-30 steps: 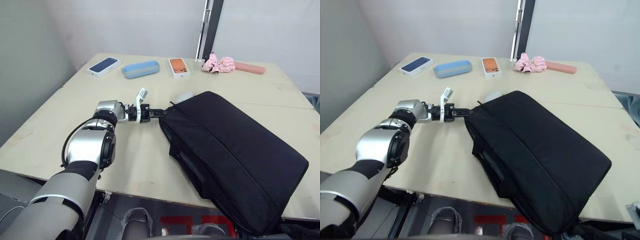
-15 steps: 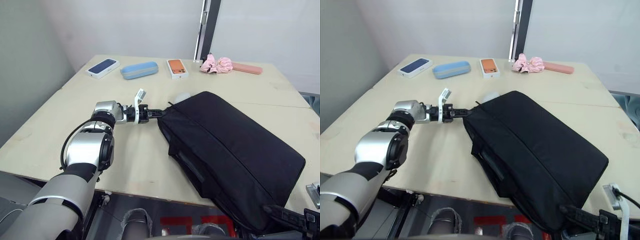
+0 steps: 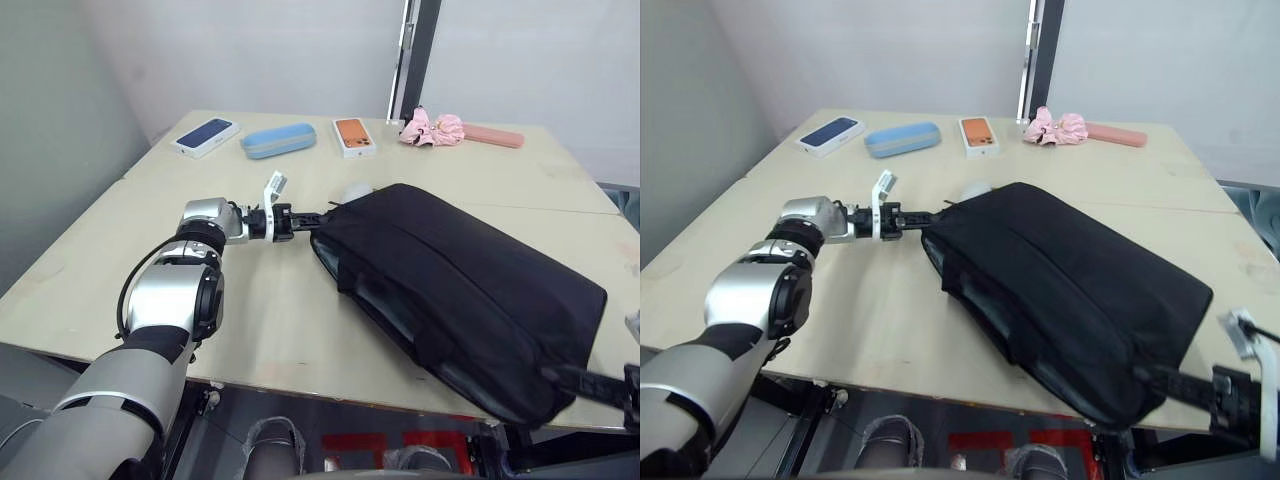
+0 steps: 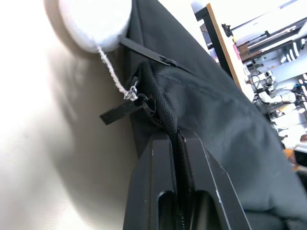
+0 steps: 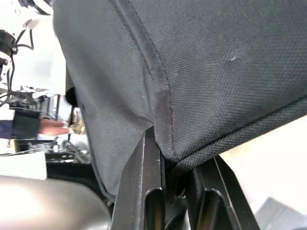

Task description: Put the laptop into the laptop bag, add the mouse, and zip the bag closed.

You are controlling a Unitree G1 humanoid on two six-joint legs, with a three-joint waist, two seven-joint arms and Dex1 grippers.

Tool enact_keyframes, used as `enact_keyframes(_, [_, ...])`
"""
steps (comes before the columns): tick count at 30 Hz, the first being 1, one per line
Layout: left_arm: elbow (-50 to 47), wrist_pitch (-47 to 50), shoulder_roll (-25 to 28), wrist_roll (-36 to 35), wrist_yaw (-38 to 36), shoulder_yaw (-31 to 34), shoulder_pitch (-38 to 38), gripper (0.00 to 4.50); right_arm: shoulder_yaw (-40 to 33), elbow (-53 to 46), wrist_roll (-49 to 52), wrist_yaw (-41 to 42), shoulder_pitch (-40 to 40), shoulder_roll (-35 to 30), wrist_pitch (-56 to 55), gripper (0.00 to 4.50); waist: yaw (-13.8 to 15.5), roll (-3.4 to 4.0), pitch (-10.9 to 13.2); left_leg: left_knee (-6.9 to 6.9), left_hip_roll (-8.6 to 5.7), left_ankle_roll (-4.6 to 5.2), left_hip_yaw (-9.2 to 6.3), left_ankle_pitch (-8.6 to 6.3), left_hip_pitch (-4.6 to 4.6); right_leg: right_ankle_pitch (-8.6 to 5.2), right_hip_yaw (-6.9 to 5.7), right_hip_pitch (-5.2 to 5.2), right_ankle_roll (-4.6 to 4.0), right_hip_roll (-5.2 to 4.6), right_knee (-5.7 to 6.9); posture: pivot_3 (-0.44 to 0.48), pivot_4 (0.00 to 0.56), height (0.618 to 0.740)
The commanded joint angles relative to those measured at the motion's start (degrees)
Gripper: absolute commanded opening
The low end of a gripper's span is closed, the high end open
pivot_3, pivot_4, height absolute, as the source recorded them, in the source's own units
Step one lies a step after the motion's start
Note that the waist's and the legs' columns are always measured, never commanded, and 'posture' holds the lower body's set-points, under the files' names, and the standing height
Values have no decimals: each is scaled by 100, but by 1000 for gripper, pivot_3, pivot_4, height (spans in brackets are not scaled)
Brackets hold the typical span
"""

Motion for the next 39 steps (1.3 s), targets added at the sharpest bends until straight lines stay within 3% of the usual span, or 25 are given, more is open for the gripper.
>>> enact_keyframes(1, [-651, 314, 151, -305, -646, -33, -59, 0, -25, 2, 428, -203, -880, -377, -163, 29, -1, 5, 2, -3, -1, 4, 0, 3, -3, 0, 0, -4, 0, 0, 0, 0, 150, 740])
enact_keyframes(5, [-2183, 846, 681, -501, -1130, -436, 565, 0, 571, 57, 168, -562, -1758, -530, -220, 29, -3, 7, 3, -14, 0, 57, 0, 34, -16, -9, -8, -15, -14, 1, -6, 0, 150, 740])
enact_keyframes(9, [-3363, 1310, 1007, -814, -992, -415, 1094, 0, 848, 46, -78, -636, -2181, -533, -204, 29, 58, 12, 6, -18, 0, 63, -4, 35, -53, -22, -19, -54, -38, 1, 8, 0, 150, 740])
enact_keyframes(13, [-5177, 2394, 1751, -1469, -719, 53, 2050, 0, 1360, 139, -890, -426, -2586, -508, -505, 29, 51, 12, 8, -12, 0, 71, -3, 31, -73, -37, -30, -65, -65, -5, 15, 0, 150, 740])
enact_keyframes(19, [-6758, 3304, 1864, -2153, -7, 698, 3016, 0, 1949, 66, -1965, 220, -2622, -518, -993, 29, 62, 14, 9, 6, 2, 70, -4, 30, -76, -43, -35, -65, -74, -9, 37, 0, 150, 740])
enact_keyframes(25, [-7415, 2979, 2091, -2328, 298, 596, 3738, 0, 2579, -82, -2622, 576, -2915, -602, -1160, 29, -26, 14, 9, 21, 3, 68, 1, 31, -63, -42, -24, -63, -75, -8, 58, 0, 150, 740])
enact_keyframes(32, [-7393, 2578, 2119, -2299, 669, 447, 4059, 0, 3453, 351, -3038, -400, -4383, -58, -361, 29, -138, 15, 9, 32, 5, 67, 17, 34, -45, -42, -2, -64, -74, -5, 84, 0, 150, 740])
enact_keyframes(39, [-7598, 2296, 2046, -2381, 807, 69, 4221, 0, 3776, 1309, -3526, -979, -5714, 449, 405, 29, -174, 15, 9, 35, 5, 66, 19, 35, -44, -42, 0, -65, -75, -5, 90, 0, 150, 740])
